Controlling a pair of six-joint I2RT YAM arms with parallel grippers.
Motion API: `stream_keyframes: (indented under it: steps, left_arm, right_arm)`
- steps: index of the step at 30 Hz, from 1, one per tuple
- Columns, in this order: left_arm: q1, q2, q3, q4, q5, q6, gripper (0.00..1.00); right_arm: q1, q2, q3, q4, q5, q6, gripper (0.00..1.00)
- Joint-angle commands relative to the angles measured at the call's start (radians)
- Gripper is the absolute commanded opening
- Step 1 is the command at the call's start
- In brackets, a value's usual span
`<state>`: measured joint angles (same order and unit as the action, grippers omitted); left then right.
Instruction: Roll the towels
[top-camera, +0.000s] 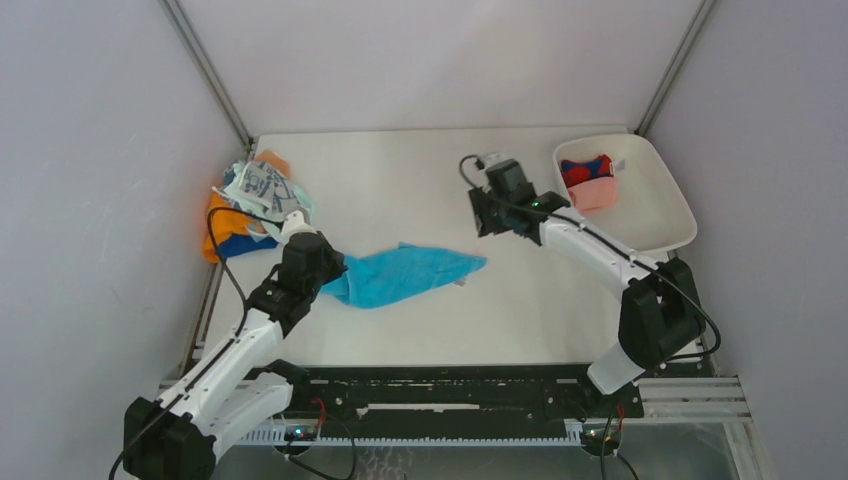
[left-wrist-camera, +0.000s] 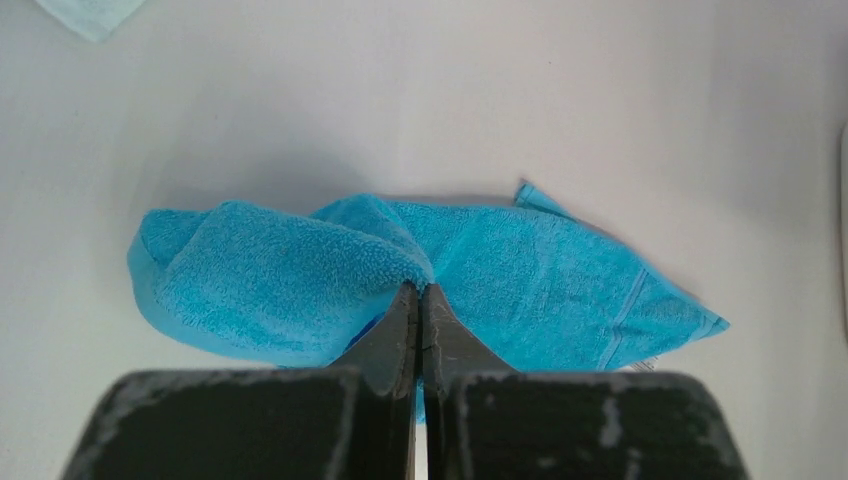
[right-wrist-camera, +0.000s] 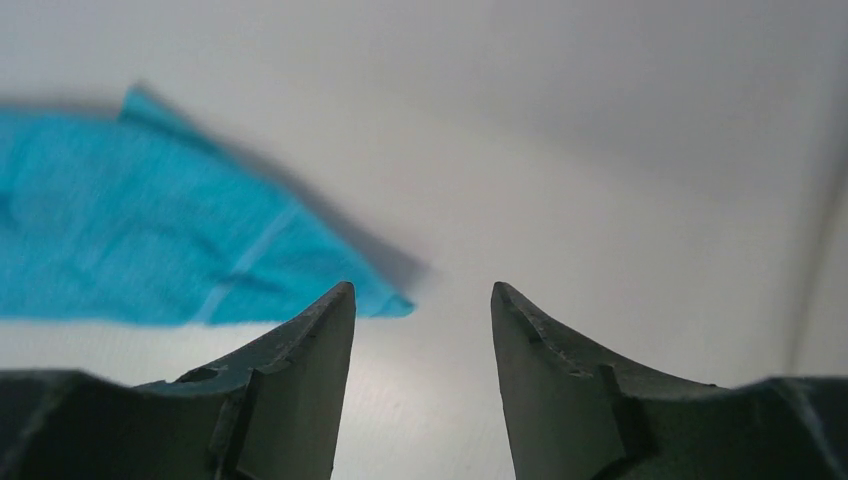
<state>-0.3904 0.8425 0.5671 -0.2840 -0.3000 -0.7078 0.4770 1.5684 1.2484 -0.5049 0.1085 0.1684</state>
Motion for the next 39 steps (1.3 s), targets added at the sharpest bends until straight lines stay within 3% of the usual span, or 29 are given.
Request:
stream_keyframes:
  steps: [1, 7, 15, 26, 39]
  left_arm:
    - [0.005, 0.021, 0.038, 0.082, -0.001, 0.007, 0.0]
    - [0.005, -0.031, 0.056, 0.049, -0.032, 0.017, 0.0]
    - [0.006, -0.153, -0.021, -0.024, -0.052, -0.024, 0.01]
    - [0.005, -0.161, -0.063, -0.024, -0.031, -0.047, 0.01]
    - [0.006, -0.16, -0.078, -0.024, -0.035, -0.047, 0.01]
  right_arm:
    - [0.12, -0.049, -0.066, 0.07, -0.014, -0.056, 0.53]
    - [0.16, -0.009, -0.144, 0.132, -0.101, -0.028, 0.55]
    - [0.002, 0.076, -0.185, 0.189, -0.326, 0.04, 0.51]
    - [-0.162, 0.16, -0.271, 0.359, -0.677, 0.117, 0.48]
    - [-0.188, 0.265, -0.276, 0.45, -0.818, 0.136, 0.37]
